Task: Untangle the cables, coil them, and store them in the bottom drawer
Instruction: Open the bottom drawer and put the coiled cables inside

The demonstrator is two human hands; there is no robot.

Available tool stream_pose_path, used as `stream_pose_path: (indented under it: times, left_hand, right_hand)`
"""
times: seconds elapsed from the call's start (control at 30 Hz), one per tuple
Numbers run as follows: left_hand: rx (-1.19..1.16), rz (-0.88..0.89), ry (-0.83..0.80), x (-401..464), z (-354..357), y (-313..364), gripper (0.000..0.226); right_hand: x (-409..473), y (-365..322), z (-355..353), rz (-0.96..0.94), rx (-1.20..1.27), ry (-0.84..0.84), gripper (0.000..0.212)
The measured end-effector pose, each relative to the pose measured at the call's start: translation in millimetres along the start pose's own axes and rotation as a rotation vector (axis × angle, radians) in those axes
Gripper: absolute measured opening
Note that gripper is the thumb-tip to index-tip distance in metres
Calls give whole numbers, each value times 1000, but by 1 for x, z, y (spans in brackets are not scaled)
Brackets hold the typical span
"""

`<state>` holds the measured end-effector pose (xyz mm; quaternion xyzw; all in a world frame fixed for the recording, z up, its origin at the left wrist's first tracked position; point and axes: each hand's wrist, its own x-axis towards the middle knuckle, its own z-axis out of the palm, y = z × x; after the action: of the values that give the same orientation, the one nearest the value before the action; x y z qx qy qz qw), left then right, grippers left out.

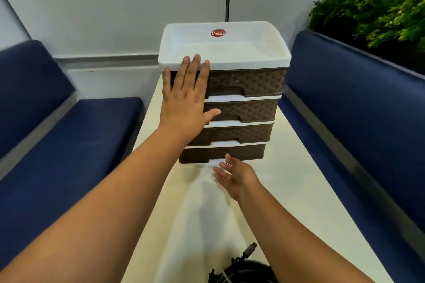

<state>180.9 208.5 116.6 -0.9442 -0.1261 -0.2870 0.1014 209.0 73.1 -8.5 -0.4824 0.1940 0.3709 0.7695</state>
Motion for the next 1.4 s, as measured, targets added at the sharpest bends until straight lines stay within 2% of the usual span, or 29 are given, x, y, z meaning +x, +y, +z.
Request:
stream_pose_path:
  times: [0.13, 0.3, 0.47, 0.77, 1.4]
  left_hand:
    - [-46, -9, 92, 4, 3, 0, 91]
    - [-53, -52, 169, 12, 6, 5, 80]
    - [-113, -70, 226, 12, 11, 8, 77]
    - [-175, -121, 304, 14, 15, 15, 70]
    - [-155, -159, 214, 12, 6, 22, 69]
  right_hand:
    - [21, -4, 5, 21, 36, 22, 21]
    - [37, -7, 9, 61, 103, 37, 16]
    - [40, -1, 8, 45, 164, 34, 8]
    - [29, 19, -13, 99, 176, -37, 34]
    - [-19, 47, -54, 129, 193, -89, 33]
